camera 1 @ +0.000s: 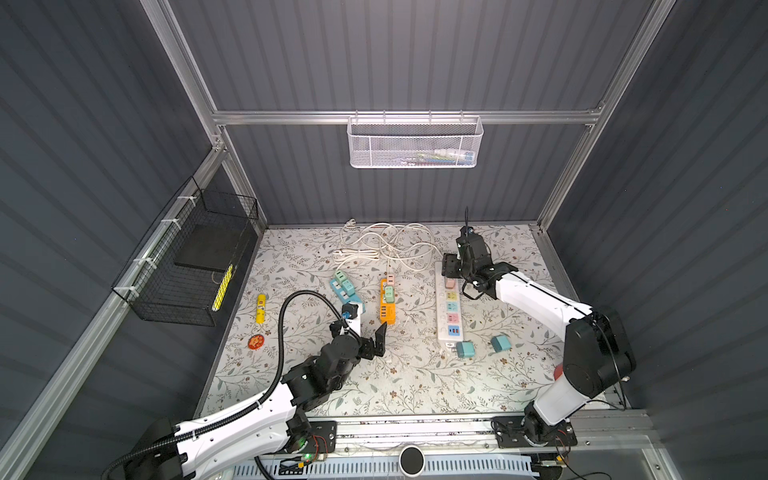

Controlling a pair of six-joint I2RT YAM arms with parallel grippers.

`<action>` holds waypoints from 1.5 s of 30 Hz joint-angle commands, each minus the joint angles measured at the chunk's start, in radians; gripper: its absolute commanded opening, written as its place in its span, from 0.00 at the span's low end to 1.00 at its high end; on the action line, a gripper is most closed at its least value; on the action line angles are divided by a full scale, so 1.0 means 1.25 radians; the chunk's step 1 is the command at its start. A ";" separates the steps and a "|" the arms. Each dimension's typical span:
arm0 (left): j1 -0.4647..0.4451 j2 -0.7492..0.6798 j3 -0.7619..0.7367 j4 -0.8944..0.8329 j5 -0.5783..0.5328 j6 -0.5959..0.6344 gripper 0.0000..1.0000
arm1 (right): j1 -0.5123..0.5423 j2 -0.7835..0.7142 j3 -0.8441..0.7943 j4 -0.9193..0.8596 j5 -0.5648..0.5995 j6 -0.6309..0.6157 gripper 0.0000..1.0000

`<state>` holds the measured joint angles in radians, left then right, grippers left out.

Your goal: Insert the plug

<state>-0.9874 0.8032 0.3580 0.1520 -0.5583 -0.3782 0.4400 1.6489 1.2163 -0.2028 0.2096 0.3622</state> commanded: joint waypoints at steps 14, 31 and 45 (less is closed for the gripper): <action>-0.001 0.047 0.029 0.007 0.015 -0.008 1.00 | -0.048 0.088 -0.026 -0.062 -0.056 -0.027 0.65; -0.001 0.013 0.013 -0.005 0.013 -0.021 1.00 | -0.062 0.039 -0.069 -0.021 -0.074 0.012 0.64; -0.001 0.040 0.034 0.005 0.030 -0.009 1.00 | -0.065 0.081 0.003 -0.058 -0.058 -0.012 0.64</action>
<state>-0.9874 0.8490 0.3626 0.1528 -0.5282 -0.3965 0.3660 1.7081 1.2125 -0.2420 0.1146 0.3573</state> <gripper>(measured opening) 0.999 0.640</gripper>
